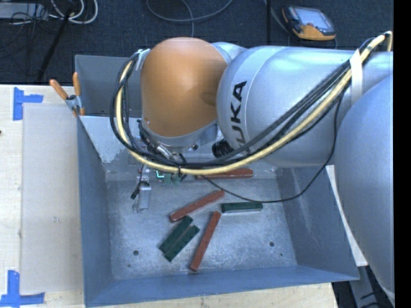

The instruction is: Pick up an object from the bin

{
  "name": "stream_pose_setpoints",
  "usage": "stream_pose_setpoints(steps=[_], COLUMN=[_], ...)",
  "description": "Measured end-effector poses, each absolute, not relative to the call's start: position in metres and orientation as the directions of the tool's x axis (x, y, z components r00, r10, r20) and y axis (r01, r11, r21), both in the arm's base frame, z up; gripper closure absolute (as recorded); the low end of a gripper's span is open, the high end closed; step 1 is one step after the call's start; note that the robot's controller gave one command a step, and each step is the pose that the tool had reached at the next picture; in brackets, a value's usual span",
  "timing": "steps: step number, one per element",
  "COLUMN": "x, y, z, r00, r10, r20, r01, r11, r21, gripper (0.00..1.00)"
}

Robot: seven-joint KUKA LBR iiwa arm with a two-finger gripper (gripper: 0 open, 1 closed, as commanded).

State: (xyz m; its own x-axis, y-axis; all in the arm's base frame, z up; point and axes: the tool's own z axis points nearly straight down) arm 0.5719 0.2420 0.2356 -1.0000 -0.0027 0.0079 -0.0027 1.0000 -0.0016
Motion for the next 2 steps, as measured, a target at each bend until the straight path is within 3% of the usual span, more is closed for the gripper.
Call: stream_pose_setpoints(steps=[1,2], x=[0.583,0.611], y=[0.145,0.073], z=[0.068,0.100], r00=[-0.680,-0.517], r10=[-0.733,-0.856], r20=[0.005,-0.002], r01=[-0.733,-0.856], r11=[0.681,0.517], r21=[0.004,-0.002], gripper=[0.00,0.00])
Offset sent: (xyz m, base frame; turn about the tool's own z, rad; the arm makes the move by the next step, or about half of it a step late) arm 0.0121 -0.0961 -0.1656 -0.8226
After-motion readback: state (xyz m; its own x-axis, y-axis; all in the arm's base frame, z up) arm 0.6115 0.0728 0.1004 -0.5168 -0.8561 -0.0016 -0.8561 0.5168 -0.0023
